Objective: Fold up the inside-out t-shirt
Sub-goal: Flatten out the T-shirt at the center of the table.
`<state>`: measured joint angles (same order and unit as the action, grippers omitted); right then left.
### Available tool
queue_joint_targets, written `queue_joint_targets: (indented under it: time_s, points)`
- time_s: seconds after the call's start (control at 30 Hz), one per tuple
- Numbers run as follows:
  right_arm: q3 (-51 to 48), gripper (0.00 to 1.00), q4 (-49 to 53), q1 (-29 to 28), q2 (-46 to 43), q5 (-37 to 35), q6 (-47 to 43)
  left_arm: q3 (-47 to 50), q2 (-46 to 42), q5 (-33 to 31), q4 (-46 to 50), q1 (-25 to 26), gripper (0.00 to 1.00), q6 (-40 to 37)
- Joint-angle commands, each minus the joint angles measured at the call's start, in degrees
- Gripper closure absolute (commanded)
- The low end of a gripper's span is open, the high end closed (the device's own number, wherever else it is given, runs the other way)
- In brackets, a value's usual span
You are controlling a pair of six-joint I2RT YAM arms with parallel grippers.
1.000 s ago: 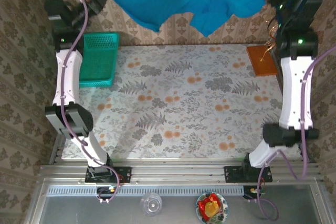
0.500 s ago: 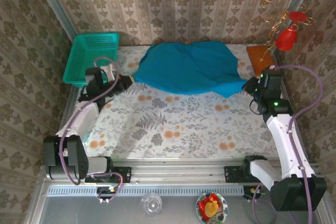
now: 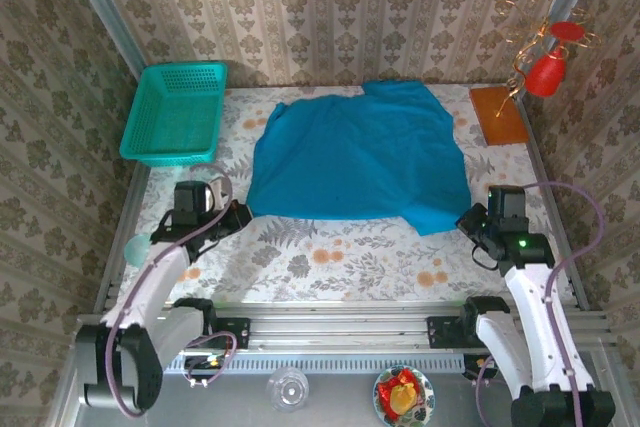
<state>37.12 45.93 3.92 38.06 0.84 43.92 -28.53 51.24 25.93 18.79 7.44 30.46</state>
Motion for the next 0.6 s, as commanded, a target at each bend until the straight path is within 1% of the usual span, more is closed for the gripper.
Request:
queue_joint_targets:
  time_s: [0.0,0.1,0.2,0.27,0.3,0.37,0.4,0.43,0.53,0.57]
  points:
    - [-0.23,1.00,8.97,0.21,-3.80,0.69,5.28,1.34,-4.14,-4.27,6.43,0.20,1.00,2.06]
    - [0.55,1.00,13.68,0.21,-6.35,-0.31,8.24,2.12,-6.23,-4.34,7.98,0.20,1.00,3.51]
    - [0.16,0.99,16.81,0.20,-6.79,-0.95,10.40,3.06,-5.61,-3.44,8.44,0.21,0.99,4.46]
    - [-0.02,0.84,17.69,0.21,-6.01,-1.75,10.04,3.39,-5.24,-3.90,8.66,0.20,0.89,4.77]
    - [0.03,0.75,17.59,0.21,-5.59,-1.97,8.98,3.40,-5.26,-4.32,8.79,0.23,0.80,4.81]
    - [0.47,0.66,16.85,0.21,-4.80,-2.00,6.33,2.56,-5.34,-5.63,10.00,0.20,0.66,4.54]
    - [0.90,0.63,16.53,0.21,-4.35,-1.80,5.23,1.90,-5.43,-6.12,10.63,0.20,0.63,4.21]
    - [1.21,0.63,15.84,0.12,-3.99,-0.98,3.71,1.25,-5.45,-6.33,11.03,0.20,0.61,3.81]
    - [1.72,0.63,13.31,-1.38,-2.02,2.42,0.10,-0.49,-5.24,-6.87,12.38,0.19,0.58,2.57]
    - [1.65,0.64,11.95,-2.67,-0.86,4.21,-1.04,-0.96,-5.02,-6.82,12.58,0.20,0.58,2.11]
